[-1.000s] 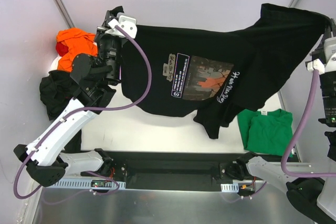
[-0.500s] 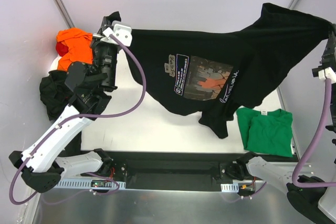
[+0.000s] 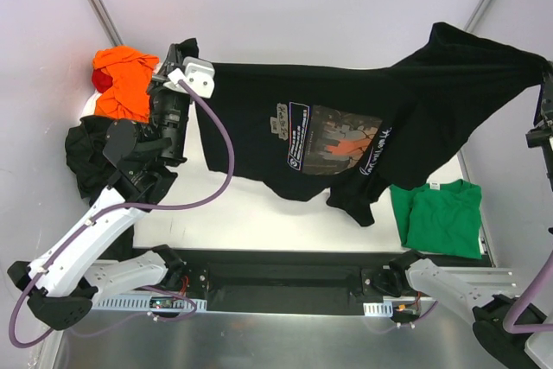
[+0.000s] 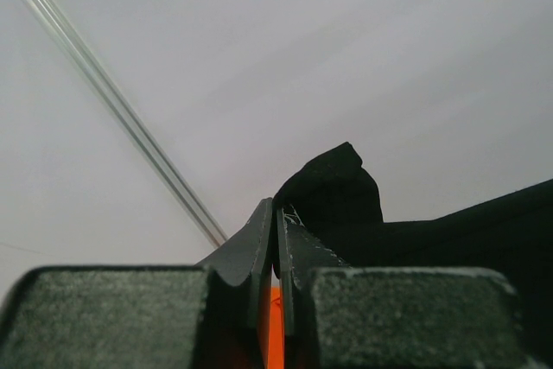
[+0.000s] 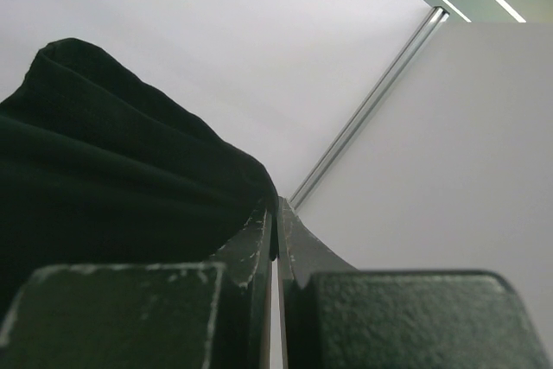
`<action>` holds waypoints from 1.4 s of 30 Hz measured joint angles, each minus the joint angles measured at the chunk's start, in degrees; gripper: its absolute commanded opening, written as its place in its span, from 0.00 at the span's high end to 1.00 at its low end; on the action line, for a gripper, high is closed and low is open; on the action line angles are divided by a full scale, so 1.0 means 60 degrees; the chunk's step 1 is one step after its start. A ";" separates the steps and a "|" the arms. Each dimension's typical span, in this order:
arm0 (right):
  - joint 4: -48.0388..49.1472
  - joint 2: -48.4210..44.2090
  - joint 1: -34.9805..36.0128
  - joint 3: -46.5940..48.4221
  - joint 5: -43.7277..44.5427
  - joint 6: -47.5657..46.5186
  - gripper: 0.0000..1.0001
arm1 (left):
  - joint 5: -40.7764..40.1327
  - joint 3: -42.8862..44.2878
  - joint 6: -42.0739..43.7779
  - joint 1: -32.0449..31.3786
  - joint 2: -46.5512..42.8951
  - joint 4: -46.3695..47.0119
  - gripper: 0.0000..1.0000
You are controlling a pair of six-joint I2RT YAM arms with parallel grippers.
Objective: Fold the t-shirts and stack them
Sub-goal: Flatten out the tshirt
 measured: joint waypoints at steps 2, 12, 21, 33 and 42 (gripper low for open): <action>-0.0113 -0.0040 -0.0058 0.0029 -0.0076 0.0149 0.99 | 0.0029 -0.0062 0.0011 0.0000 -0.0102 0.0004 1.00; -0.0780 -0.0299 -0.0335 -0.0160 -0.0565 0.0831 0.99 | 0.0087 -0.0838 0.0178 0.0004 -0.0991 0.0025 1.00; -0.0827 -0.0452 -0.0372 -0.0918 -0.0510 0.0809 0.99 | 0.0106 -0.2106 0.0346 0.0004 -0.1249 0.0066 1.00; -0.0288 -0.0193 -0.0386 -0.1577 -0.0106 0.0423 0.99 | 0.0036 -0.1996 0.1147 0.0011 -0.0572 0.1053 1.00; 0.0408 0.0251 -0.0386 -0.2634 0.0280 -0.0113 0.99 | -0.0004 -0.1942 0.1326 0.0463 0.0262 0.1592 1.00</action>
